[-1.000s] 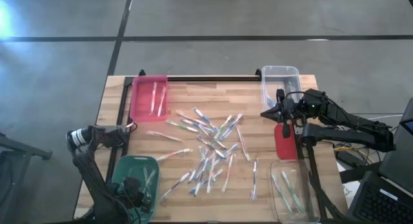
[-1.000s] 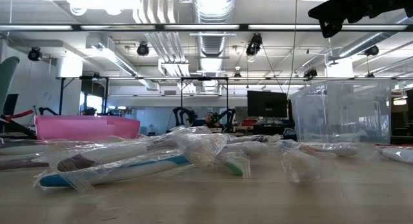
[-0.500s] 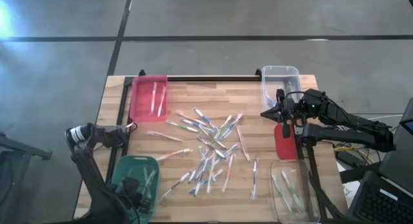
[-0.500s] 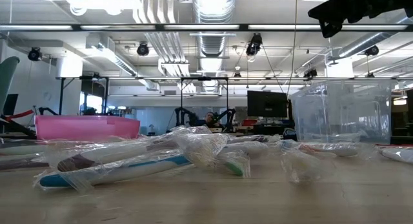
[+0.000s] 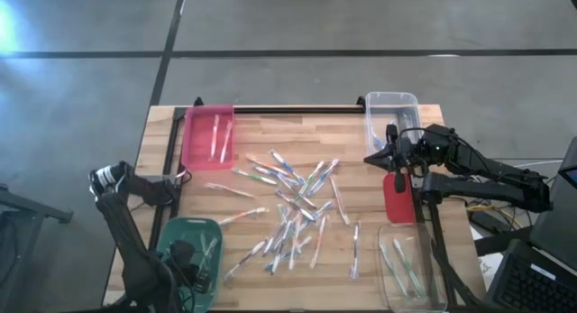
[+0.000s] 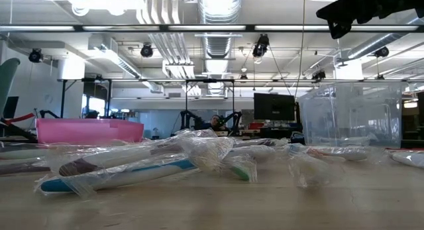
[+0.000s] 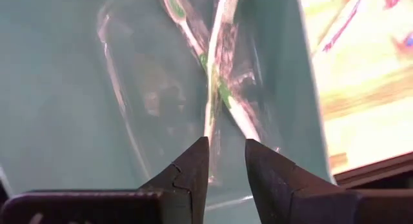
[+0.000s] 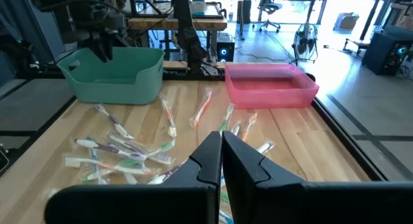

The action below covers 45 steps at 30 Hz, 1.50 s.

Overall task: Pick & Place Toothbrushes
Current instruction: Put the blue toothbrush into the top transparent bin

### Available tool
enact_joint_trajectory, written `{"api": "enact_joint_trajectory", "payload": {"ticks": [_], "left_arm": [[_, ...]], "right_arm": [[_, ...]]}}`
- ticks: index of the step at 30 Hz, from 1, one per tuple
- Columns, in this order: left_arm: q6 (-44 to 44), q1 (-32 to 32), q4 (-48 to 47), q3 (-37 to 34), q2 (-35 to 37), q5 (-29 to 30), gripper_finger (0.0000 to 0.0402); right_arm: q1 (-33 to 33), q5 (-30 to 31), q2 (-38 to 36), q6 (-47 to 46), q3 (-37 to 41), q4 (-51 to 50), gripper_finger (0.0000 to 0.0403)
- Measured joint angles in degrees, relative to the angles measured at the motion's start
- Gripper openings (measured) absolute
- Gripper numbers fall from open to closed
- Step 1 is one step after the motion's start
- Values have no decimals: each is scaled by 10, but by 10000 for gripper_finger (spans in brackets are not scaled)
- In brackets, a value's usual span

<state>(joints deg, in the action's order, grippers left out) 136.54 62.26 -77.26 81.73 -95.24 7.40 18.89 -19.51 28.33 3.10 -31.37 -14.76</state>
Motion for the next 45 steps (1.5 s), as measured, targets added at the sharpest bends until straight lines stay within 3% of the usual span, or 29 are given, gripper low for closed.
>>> {"api": "enact_joint_trajectory", "payload": {"ticks": [6, 20, 29, 37, 45], "left_arm": [[-51, -41, -19, -2, 35, 27, 106], [-354, -180, -18, -4, 122, 233, 106], [-564, -249, -17, -4, 142, 462, 106], [-654, -280, -16, -4, 141, 663, 106], [-721, -341, -16, -4, 141, 668, 106]], "right_arm": [[0, 0, 0, -1, 0, 0, 8], [0, 0, 0, -1, 0, 0, 8], [0, 0, 0, 0, 0, 0, 8], [0, 0, 0, 0, 0, 0, 8], [0, 0, 0, 0, 0, 0, 8]]}}
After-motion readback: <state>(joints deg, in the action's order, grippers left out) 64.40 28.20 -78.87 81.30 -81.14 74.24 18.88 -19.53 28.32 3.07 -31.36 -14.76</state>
